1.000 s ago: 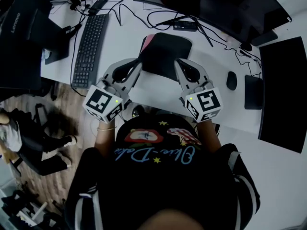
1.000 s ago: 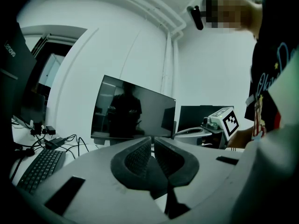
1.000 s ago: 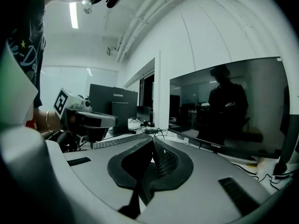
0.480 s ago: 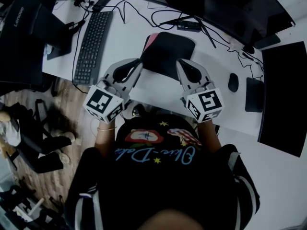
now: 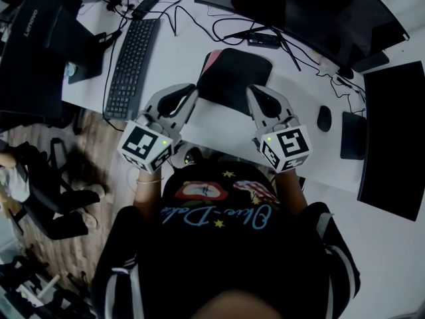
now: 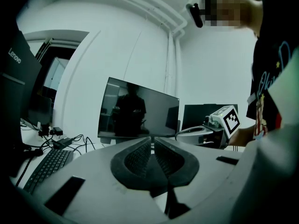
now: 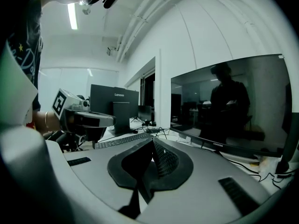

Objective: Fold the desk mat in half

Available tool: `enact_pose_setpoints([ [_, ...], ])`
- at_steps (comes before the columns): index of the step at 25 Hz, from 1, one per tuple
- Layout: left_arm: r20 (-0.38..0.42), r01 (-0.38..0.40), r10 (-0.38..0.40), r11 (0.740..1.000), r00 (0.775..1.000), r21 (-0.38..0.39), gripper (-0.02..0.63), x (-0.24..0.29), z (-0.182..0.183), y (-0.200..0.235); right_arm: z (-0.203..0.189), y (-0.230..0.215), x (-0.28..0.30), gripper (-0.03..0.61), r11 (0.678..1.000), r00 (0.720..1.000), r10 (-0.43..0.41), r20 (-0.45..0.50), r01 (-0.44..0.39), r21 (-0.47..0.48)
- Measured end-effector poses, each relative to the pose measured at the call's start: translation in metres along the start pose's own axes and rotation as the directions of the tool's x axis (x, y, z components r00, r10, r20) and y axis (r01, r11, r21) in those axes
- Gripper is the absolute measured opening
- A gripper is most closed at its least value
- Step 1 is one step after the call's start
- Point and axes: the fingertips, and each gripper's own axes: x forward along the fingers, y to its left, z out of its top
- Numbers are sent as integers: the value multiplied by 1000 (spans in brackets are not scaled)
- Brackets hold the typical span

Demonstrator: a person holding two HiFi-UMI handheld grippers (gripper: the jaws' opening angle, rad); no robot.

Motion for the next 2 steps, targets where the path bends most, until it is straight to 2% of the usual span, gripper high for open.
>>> enact_pose_setpoints([
  [2,3,5,-5,1000,1000,-4,20,-1,1,-1,0,0,-1,0,1000,1000,-2,-1,2,-1],
])
